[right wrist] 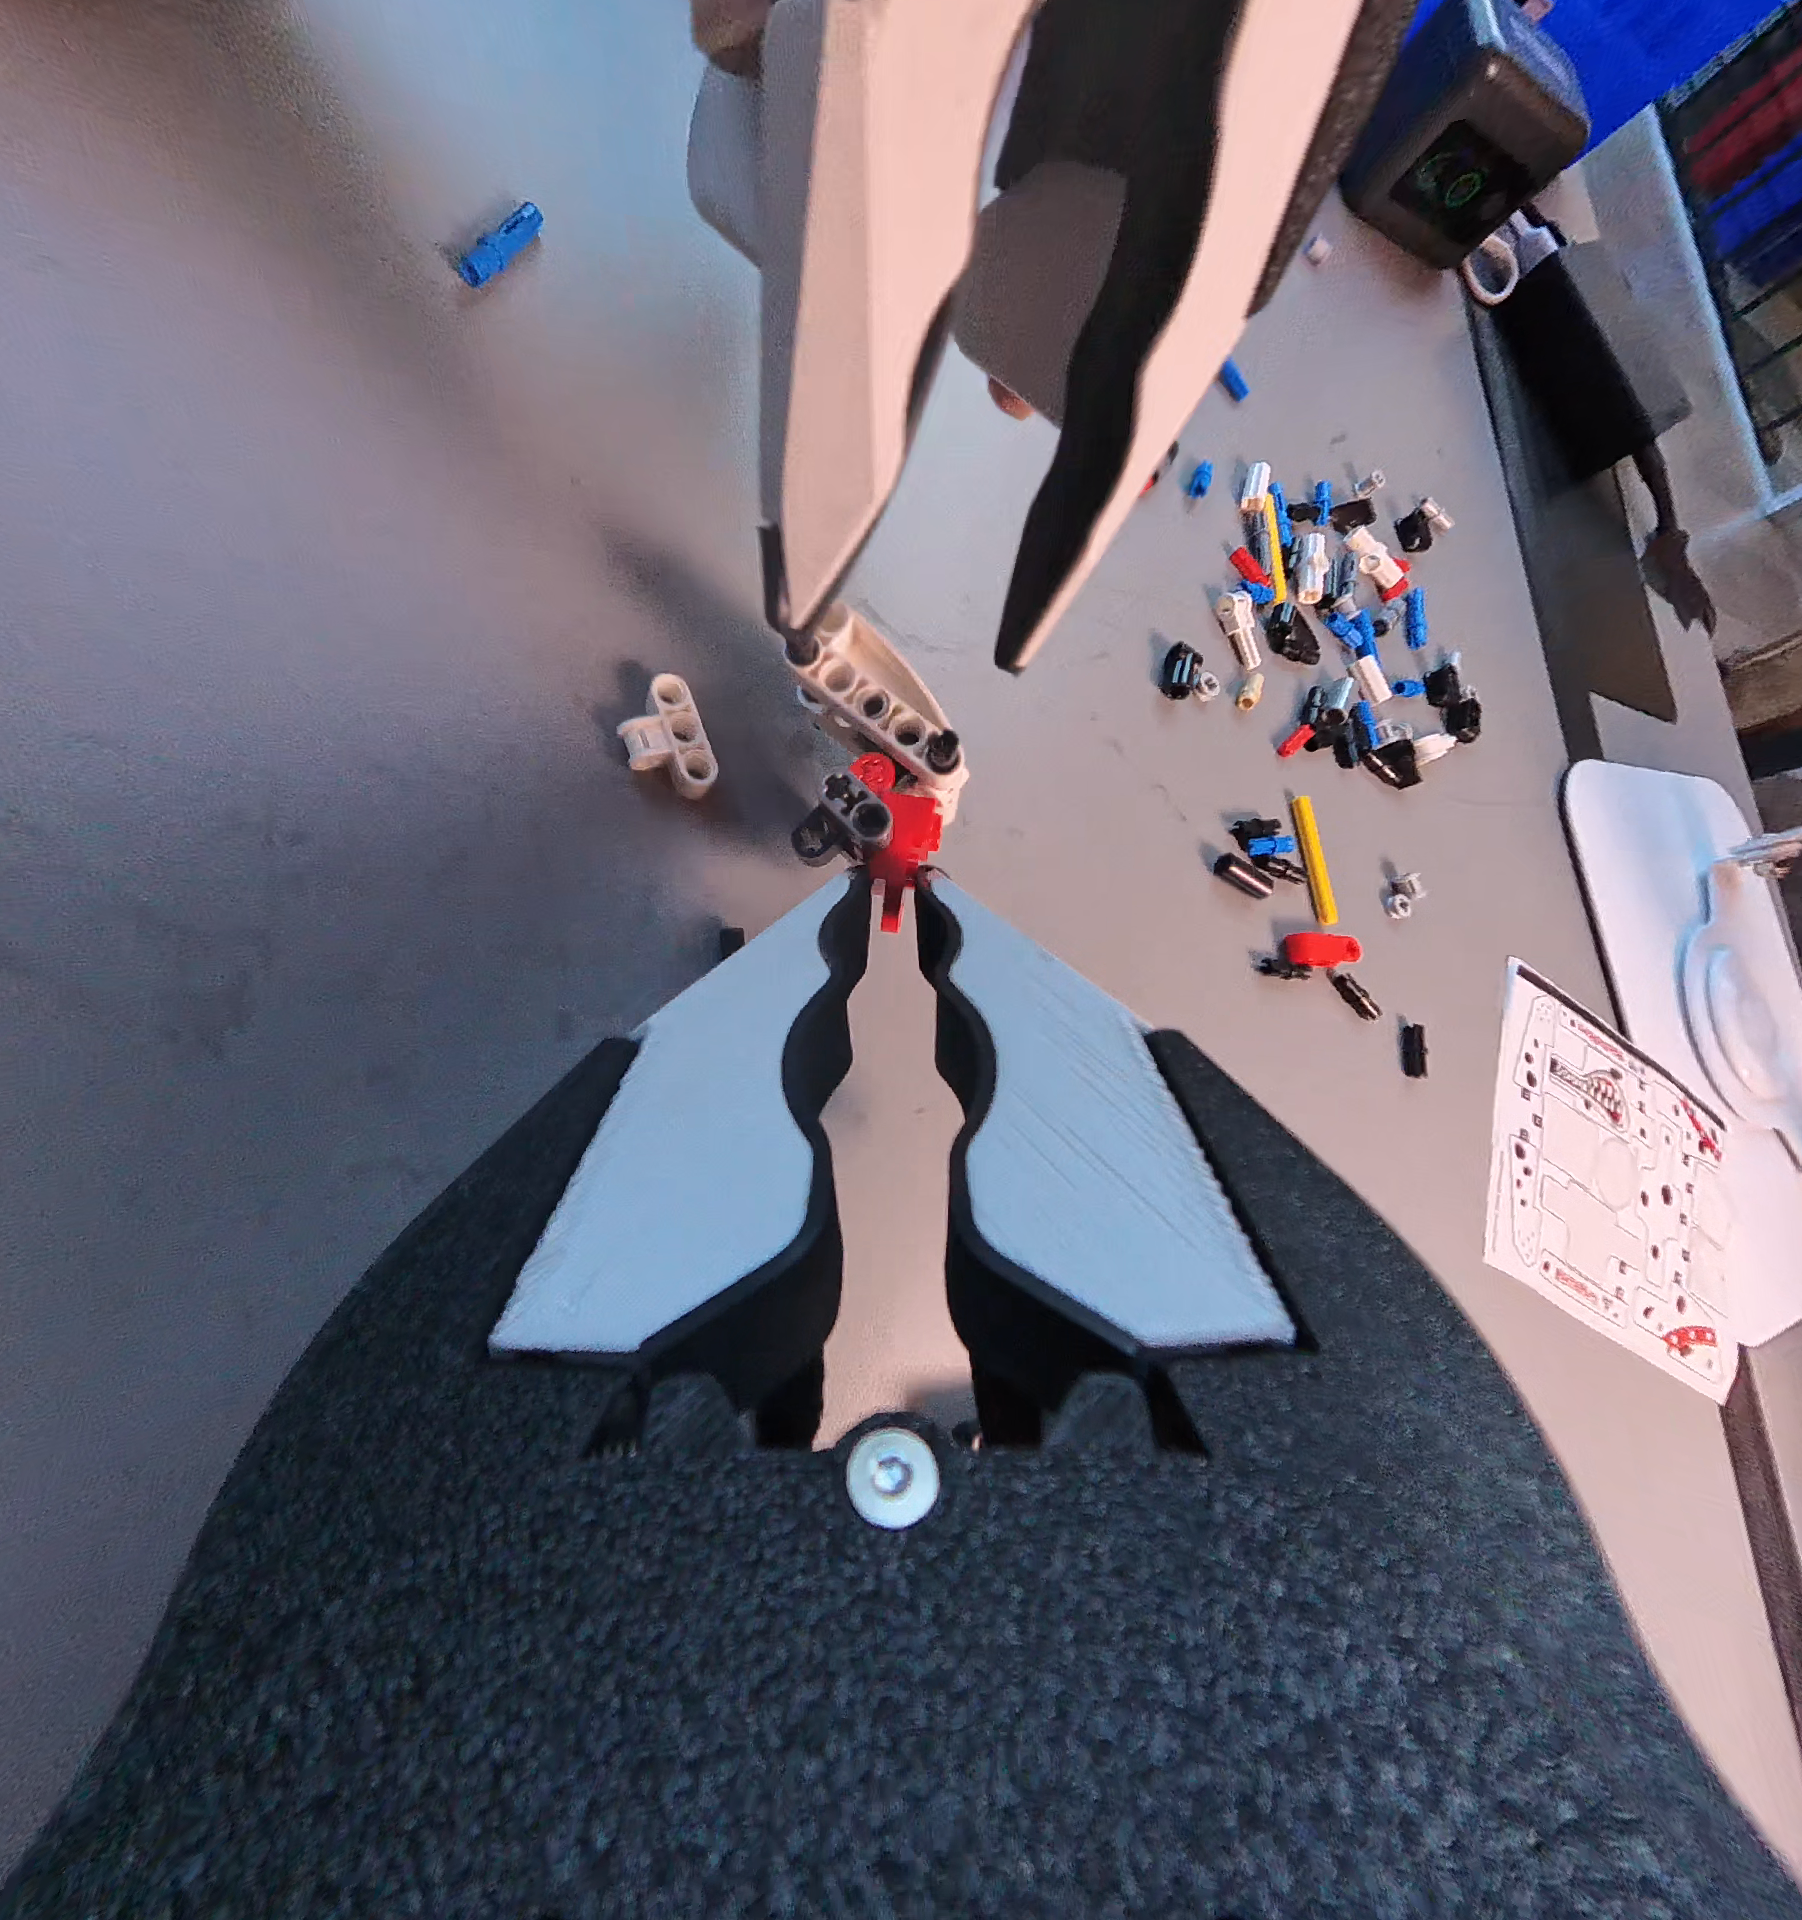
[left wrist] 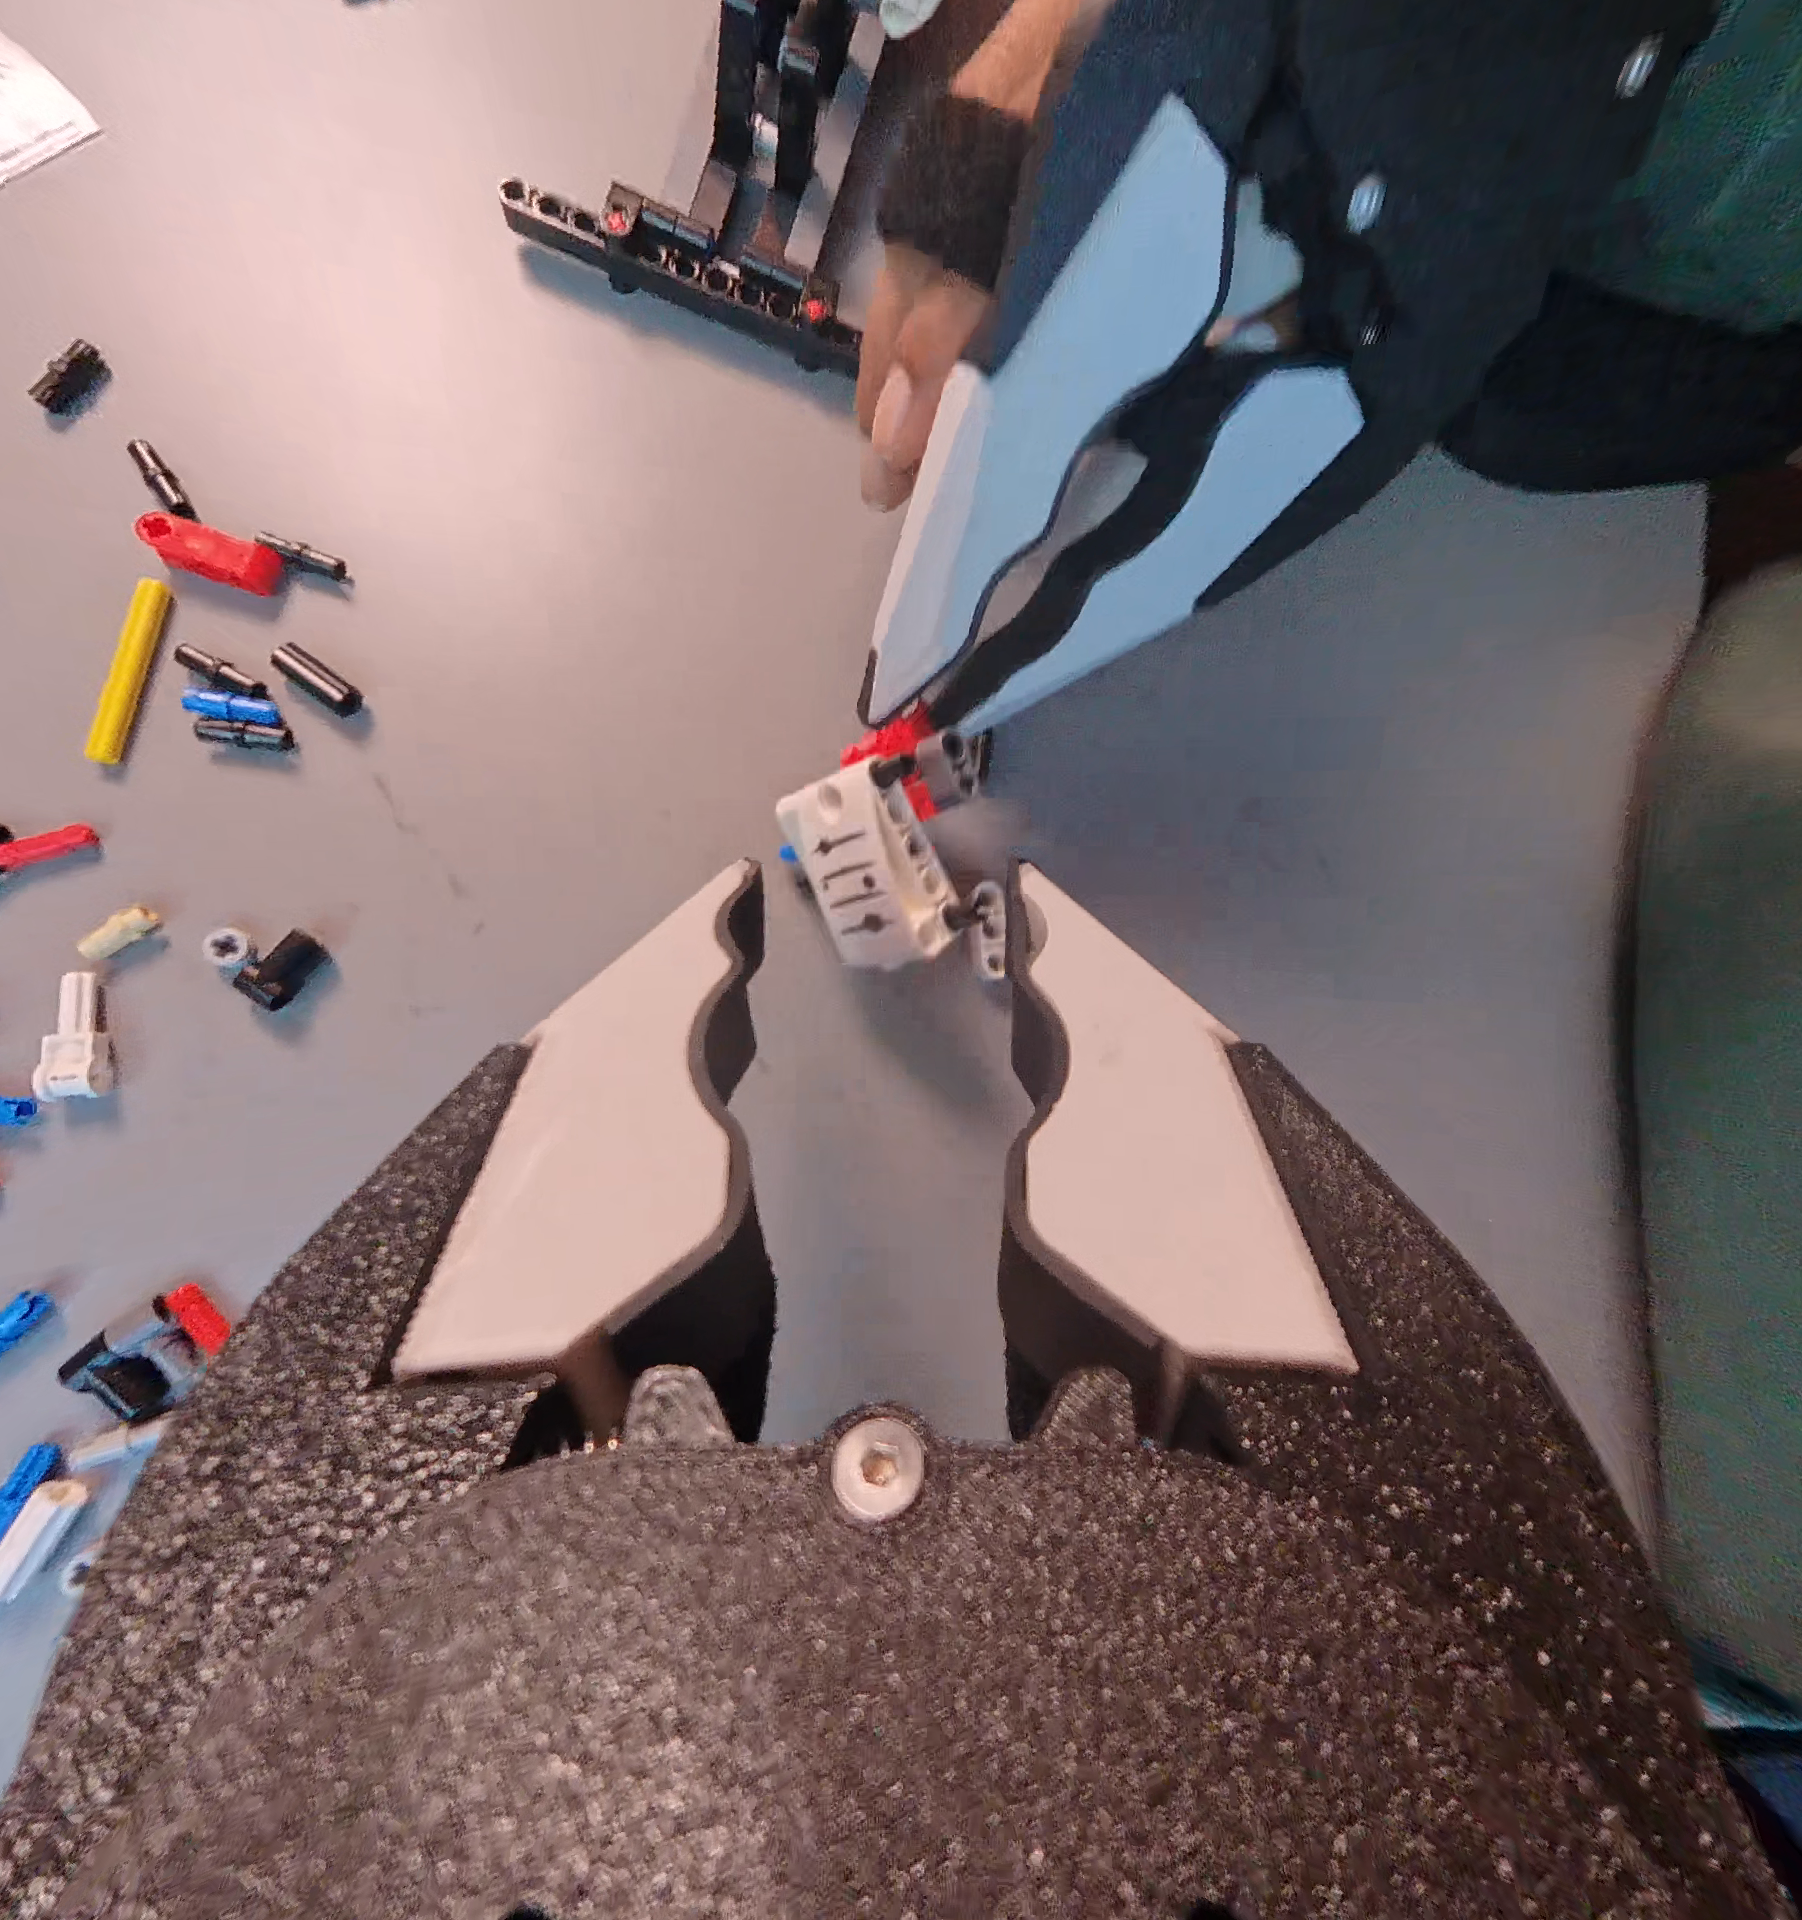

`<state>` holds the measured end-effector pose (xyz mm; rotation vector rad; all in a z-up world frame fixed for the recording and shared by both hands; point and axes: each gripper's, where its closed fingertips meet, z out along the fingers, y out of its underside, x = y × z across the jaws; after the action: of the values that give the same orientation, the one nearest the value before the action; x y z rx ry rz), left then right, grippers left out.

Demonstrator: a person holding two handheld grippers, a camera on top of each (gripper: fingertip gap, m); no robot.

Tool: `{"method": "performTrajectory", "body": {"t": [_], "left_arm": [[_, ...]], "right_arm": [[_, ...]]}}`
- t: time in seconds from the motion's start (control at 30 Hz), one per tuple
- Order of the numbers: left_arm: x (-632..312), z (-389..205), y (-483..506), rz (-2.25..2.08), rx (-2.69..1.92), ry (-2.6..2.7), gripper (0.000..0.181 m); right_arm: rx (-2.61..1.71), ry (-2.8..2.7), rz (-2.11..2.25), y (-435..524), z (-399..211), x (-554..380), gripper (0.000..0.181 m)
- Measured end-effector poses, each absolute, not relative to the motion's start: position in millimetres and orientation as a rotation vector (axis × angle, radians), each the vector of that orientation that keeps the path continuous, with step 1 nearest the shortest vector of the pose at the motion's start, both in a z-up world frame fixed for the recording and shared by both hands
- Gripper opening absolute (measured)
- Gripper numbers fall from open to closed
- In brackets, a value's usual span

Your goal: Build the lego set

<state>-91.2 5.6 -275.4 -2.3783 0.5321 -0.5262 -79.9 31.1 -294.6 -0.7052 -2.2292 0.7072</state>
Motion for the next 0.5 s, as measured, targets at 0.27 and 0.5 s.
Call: {"method": "performTrajectory", "body": {"t": [0.27, 0.5], "left_arm": [[-87.9, -299.5, 5.4, -0.309, -2.297, 0.630, 0.041], [-85.1, -295.8, 7.1, -0.349, -2.186, 0.756, 0.026]], "right_arm": [[-0.846, -2.305, 0.745, 34.5, -306.0, -75.0, 0.008], [-0.922, -2.335, 0.798, 41.1, -300.6, -65.2, 0.016]]}}
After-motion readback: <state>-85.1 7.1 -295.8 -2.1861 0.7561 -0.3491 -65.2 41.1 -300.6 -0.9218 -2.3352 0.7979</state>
